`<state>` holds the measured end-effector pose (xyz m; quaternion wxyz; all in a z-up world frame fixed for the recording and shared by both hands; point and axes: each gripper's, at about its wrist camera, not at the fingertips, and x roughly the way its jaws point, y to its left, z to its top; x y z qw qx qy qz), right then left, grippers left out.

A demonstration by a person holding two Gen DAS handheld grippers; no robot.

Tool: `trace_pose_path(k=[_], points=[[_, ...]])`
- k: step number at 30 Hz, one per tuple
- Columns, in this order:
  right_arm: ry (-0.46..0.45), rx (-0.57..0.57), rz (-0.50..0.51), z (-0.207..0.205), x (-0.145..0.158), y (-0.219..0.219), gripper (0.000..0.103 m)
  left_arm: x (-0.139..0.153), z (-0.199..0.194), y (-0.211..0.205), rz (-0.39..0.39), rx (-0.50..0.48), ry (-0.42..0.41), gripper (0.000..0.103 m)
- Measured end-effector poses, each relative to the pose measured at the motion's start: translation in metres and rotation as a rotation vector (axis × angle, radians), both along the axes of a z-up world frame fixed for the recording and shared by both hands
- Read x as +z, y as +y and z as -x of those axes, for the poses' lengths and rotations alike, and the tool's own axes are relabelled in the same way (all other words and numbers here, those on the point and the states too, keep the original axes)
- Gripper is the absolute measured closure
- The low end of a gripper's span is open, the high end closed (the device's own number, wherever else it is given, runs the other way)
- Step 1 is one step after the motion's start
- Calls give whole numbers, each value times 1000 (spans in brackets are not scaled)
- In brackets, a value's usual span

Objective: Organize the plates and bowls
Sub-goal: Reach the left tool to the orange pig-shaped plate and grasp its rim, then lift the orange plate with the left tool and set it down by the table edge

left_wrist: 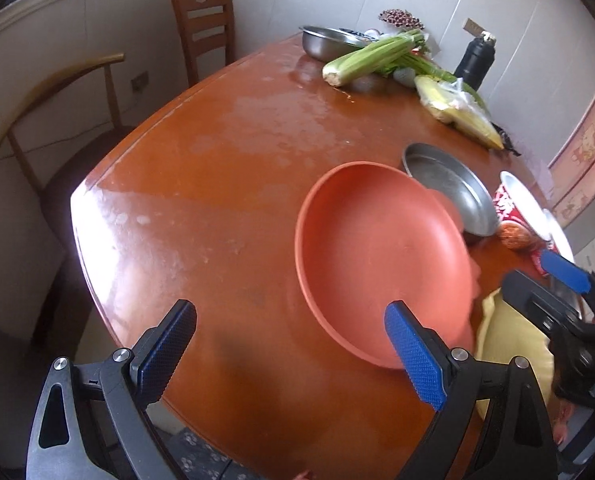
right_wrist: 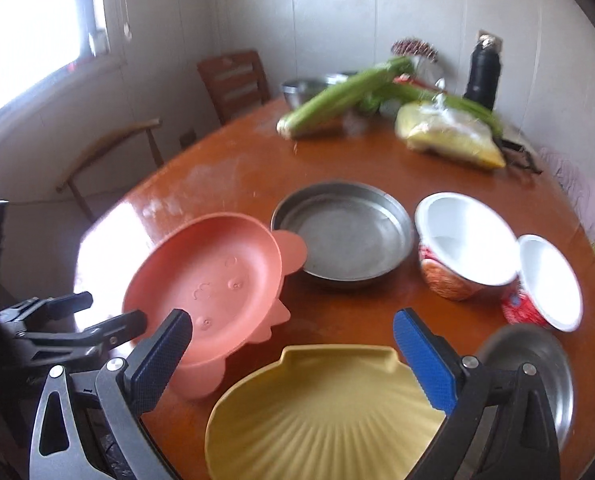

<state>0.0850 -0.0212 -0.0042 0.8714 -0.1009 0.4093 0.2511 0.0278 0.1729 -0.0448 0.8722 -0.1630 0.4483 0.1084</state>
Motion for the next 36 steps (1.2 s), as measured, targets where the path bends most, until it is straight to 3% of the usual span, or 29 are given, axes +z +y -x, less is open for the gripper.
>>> trace_pose_path(k=[5, 7, 13, 15, 16, 17, 21, 26, 36], points=[[52, -9, 27, -19, -15, 16, 14, -4, -10, 2, 16, -1, -6, 8], [92, 5, 30, -25, -22, 20, 29, -7, -15, 3, 23, -1, 1, 8], [136, 50, 61, -32, -40, 34, 45, -7, -19, 3, 25, 5, -1, 9], [128, 57, 70, -33, -41, 36, 49, -7, -21, 2, 25, 3, 0, 14], [123, 63, 74, -31, -41, 37, 51, -7, -22, 1, 29, -2, 0, 28], [120, 65, 75, -31, -41, 38, 52, -8, -24, 1, 44, -11, 6, 37], [108, 82, 78, -29, -40, 40, 57, -7, -27, -1, 58, -19, 1, 47], [87, 120, 93, -25, -40, 47, 61, -6, -30, -5, 79, -42, -1, 68], [75, 128, 84, -16, -28, 56, 61, 15, -28, 10, 47, -23, -34, 68]])
